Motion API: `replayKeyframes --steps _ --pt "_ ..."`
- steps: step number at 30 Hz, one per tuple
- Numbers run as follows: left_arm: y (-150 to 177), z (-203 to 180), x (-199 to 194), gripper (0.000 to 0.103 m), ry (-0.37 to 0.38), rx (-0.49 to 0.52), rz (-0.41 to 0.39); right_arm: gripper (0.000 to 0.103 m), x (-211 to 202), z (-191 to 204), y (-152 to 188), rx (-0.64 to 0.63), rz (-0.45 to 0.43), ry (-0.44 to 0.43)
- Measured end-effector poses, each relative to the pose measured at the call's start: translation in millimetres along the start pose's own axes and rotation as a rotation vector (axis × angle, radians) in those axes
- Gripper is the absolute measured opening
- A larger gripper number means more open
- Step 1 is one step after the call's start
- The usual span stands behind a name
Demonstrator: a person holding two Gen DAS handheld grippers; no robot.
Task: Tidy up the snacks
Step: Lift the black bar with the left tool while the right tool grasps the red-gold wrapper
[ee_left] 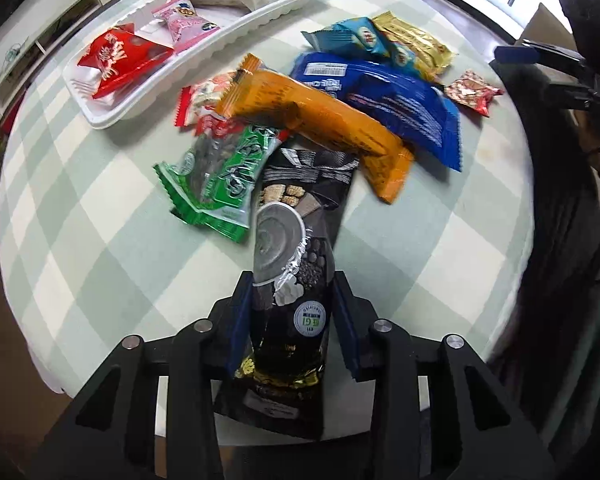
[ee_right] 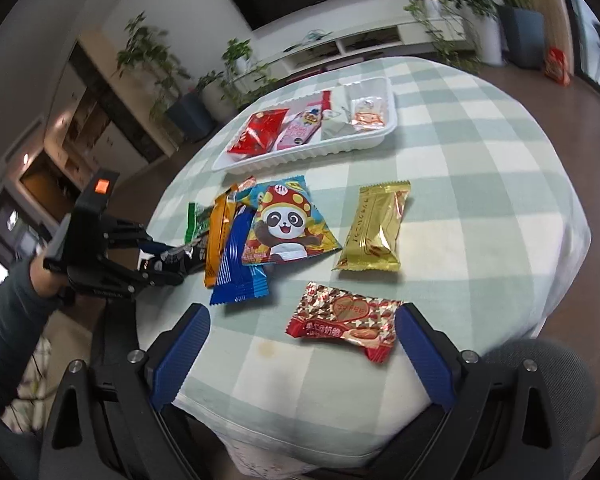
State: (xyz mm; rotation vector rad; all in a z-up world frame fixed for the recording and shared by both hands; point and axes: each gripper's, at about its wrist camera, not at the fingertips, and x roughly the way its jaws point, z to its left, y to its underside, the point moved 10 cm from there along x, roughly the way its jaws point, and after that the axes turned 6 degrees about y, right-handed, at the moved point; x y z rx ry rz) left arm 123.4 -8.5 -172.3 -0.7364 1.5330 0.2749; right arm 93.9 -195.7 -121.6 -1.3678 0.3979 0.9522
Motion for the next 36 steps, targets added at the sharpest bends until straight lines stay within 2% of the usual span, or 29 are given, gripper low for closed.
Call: replayKeyframes --steps 4,7,10,12,19,21,28,31,33,36 --pt "5 -18 -1 0.033 0.032 -0.009 0.005 0.096 7 7 0 -0.286 0.043 0.041" --pt "5 -28 -1 0.031 0.042 -0.034 -0.021 0.094 14 9 4 -0.424 0.098 0.027" --pt "7 -37 -1 0.029 0.044 -0.084 -0.056 0.082 28 4 5 -0.505 0.182 0.018" --pt "11 -43 -3 0.029 0.05 -0.119 -0.078 0.074 34 1 7 -0.53 0.218 0.024" --pt "31 -55 -11 0.027 0.053 -0.213 -0.14 0.067 46 3 26 -0.66 0.312 0.022" --pt "34 -56 -12 0.027 0.059 -0.231 -0.156 0.062 51 2 29 -0.676 0.329 0.029" --pt "44 -62 -17 0.027 0.084 -0.253 -0.191 0.056 56 1 26 -0.681 0.359 0.014" --pt "44 -61 -19 0.027 0.091 -0.27 -0.209 0.046 57 3 25 -0.694 0.371 0.011" --pt "45 -62 -20 0.027 0.093 -0.279 -0.221 0.032 56 5 24 -0.71 0.365 0.019" --pt "48 -61 -22 0.027 0.096 -0.293 -0.237 0.028 56 10 22 -0.721 0.342 0.035"
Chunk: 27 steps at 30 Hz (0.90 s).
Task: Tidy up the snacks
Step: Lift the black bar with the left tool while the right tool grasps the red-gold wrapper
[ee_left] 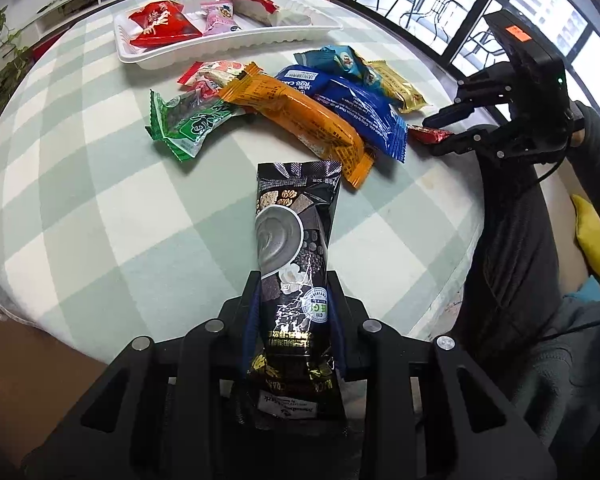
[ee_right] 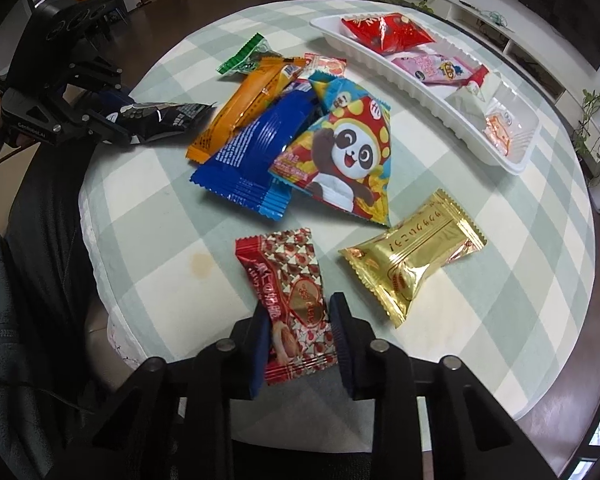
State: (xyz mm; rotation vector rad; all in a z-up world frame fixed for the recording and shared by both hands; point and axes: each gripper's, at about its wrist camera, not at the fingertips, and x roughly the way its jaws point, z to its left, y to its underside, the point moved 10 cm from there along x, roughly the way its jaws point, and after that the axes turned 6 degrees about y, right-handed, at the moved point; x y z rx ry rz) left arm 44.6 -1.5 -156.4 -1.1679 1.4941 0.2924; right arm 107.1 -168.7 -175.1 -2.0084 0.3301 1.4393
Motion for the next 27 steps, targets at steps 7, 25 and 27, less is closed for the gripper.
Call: replayKeyframes --steps 7,25,27 --pt "2 1 -4 0.026 0.013 -0.038 -0.048 0.016 -8 5 -7 0.025 -0.063 0.044" --pt "9 0 -16 0.023 0.004 -0.08 -0.104 0.016 -46 4 -4 0.236 -0.224 -0.018" --pt "9 -1 -15 0.023 -0.003 -0.072 -0.096 0.016 -44 6 -3 0.242 -0.226 -0.024"
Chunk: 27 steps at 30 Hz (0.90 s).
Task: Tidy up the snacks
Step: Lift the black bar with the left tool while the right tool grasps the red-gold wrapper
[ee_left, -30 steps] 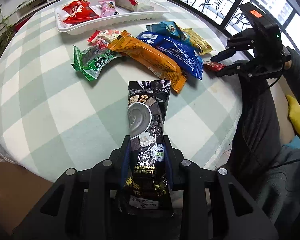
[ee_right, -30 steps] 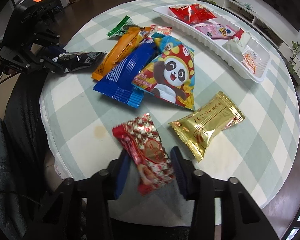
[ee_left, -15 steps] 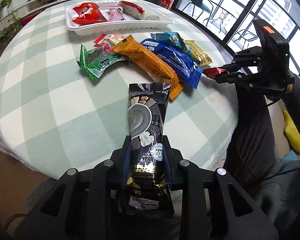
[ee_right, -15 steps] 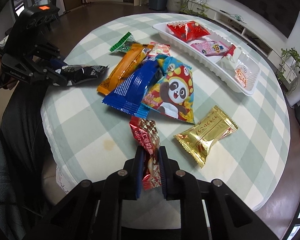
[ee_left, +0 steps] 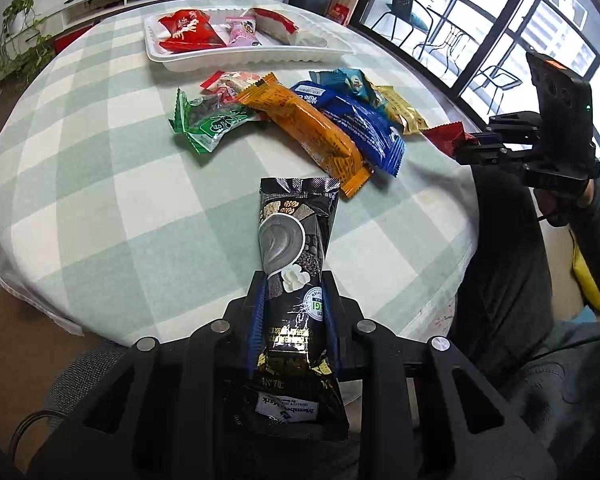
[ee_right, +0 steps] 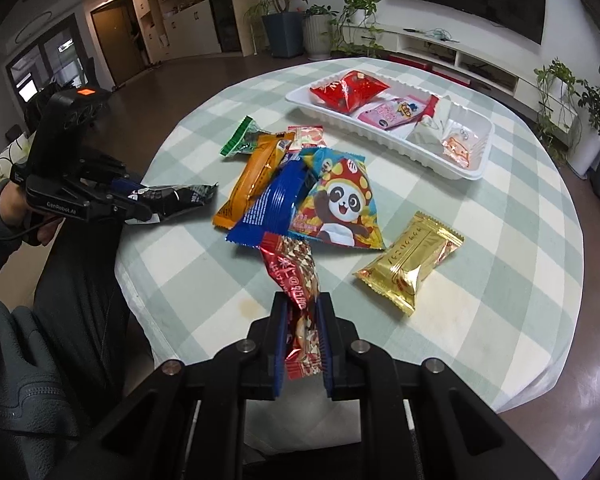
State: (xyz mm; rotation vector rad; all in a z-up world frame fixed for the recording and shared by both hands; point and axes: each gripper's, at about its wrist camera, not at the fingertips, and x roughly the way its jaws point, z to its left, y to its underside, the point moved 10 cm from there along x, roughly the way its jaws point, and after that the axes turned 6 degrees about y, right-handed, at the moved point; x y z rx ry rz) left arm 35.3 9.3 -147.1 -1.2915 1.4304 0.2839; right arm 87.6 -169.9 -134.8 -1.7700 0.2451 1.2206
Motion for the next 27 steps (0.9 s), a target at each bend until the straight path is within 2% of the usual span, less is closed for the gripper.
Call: replayKeyframes --steps 4,12,16,20,27 --pt "-3 0 6 0.023 -0.025 0.026 0.032 0.016 1 4 0 0.004 -0.002 -0.008" --pt "-8 -6 23 0.027 -0.108 0.127 0.161 0.016 6 10 3 0.003 0.006 -0.016" --pt "-15 -7 29 0.027 -0.149 0.151 0.16 0.016 6 13 4 0.007 -0.002 -0.025" --pt "-23 -12 31 0.019 -0.175 0.198 0.14 0.016 5 16 5 0.005 -0.01 -0.029" --pt "-27 -12 27 0.018 -0.155 0.156 0.066 0.016 -3 14 5 0.034 -0.04 -0.029"
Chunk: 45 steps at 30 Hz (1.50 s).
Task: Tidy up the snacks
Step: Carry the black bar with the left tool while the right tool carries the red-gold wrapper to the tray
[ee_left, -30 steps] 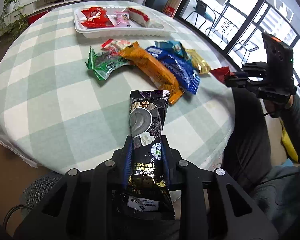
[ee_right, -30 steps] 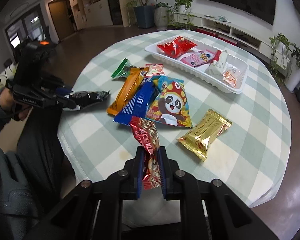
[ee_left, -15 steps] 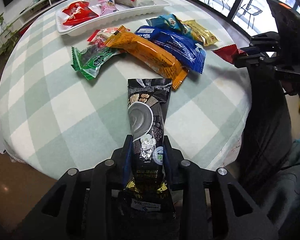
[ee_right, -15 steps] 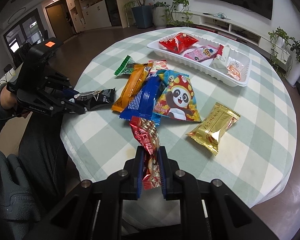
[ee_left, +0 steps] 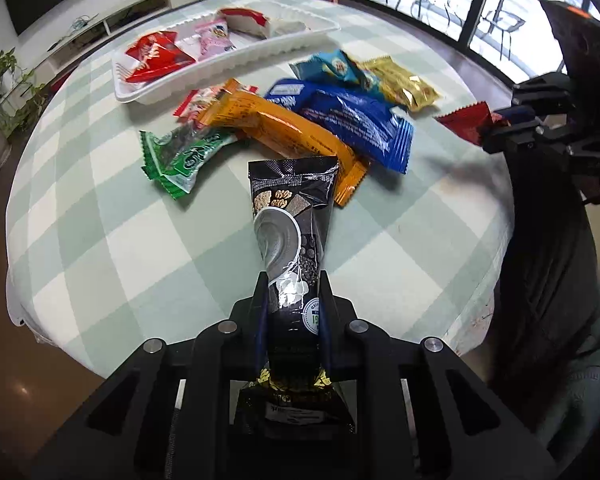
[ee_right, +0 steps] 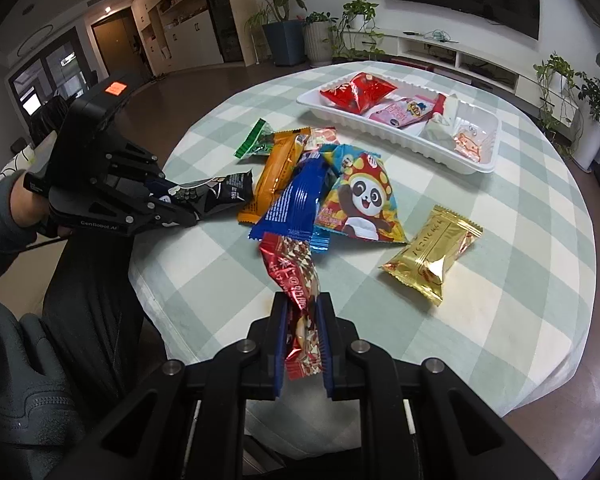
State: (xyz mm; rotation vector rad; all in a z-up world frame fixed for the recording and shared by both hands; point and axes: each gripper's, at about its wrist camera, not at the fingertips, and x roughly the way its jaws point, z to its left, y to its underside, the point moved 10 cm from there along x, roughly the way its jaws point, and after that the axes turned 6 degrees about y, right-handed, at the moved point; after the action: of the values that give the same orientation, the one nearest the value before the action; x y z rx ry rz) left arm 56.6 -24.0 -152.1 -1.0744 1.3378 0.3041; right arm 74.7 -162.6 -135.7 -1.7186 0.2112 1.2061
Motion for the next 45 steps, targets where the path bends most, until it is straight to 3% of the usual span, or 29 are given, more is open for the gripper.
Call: replayKeyframes --steps 5,9,16,22,28,34,45 --pt "7 5 -23 0.018 0.048 -0.087 -0.071 0.016 -6 -2 -6 0.034 -0.031 -0.014" --pt "-7 13 -49 0.018 0.1 -0.151 -0.157 0.016 -13 -2 -19 0.069 -0.067 -0.037" --pt "-74 34 -91 0.018 0.144 -0.179 -0.316 0.016 -27 -14 -61 0.139 -0.15 -0.048" --pt "-154 56 -99 0.018 0.178 -0.181 -0.388 0.016 -41 -48 -124 0.227 -0.235 -0.016" --pt "-223 85 -78 0.018 0.248 -0.248 -0.397 0.016 -38 -89 -185 0.323 -0.283 0.022" --pt "-271 106 -39 0.018 0.276 -0.303 -0.372 0.016 5 -125 -212 0.494 -0.234 -0.067" --pt "-284 146 44 0.018 0.248 -0.407 -0.29 0.016 91 -155 -218 0.659 -0.117 -0.044"
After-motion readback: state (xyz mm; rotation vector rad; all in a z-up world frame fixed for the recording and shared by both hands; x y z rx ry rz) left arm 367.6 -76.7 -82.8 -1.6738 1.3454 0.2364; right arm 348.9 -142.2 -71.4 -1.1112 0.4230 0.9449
